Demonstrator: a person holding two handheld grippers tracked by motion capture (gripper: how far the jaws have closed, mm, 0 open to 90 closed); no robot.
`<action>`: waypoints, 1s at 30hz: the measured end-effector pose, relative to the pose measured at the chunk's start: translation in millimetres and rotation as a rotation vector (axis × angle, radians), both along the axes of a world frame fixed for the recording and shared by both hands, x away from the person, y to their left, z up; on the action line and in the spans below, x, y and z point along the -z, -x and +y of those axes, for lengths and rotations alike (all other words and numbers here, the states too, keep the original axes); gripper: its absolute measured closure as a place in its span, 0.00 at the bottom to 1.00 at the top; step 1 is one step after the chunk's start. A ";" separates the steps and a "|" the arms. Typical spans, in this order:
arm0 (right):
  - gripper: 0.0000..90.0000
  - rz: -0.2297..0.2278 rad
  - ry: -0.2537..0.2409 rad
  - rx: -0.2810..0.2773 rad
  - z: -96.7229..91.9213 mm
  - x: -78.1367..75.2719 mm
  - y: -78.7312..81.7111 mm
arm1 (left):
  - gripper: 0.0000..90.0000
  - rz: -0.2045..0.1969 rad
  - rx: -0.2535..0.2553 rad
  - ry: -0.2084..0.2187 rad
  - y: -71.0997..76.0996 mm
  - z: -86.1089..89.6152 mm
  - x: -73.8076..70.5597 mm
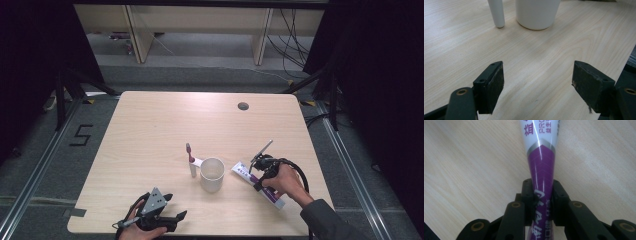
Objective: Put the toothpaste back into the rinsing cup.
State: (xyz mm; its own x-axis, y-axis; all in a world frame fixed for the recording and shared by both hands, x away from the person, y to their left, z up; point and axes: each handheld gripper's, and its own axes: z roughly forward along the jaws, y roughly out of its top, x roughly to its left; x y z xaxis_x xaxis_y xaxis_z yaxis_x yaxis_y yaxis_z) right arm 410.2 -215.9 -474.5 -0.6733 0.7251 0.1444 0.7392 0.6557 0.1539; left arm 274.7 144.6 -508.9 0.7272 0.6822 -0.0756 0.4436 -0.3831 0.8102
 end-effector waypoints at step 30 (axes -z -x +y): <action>0.85 -0.005 0.199 -0.137 23.0 -1.0 0.6 | 0.28 -0.008 0.013 -0.007 1.6 0.3 -1.8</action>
State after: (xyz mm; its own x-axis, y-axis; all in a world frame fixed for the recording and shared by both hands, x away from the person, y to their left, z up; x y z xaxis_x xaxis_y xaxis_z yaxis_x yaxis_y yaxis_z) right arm 409.7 -192.9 -473.5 -0.7677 0.6408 0.0043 0.6408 0.7676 0.0145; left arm 273.1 144.9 -507.2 0.7369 0.6728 -0.0652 0.4321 -0.3947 0.8109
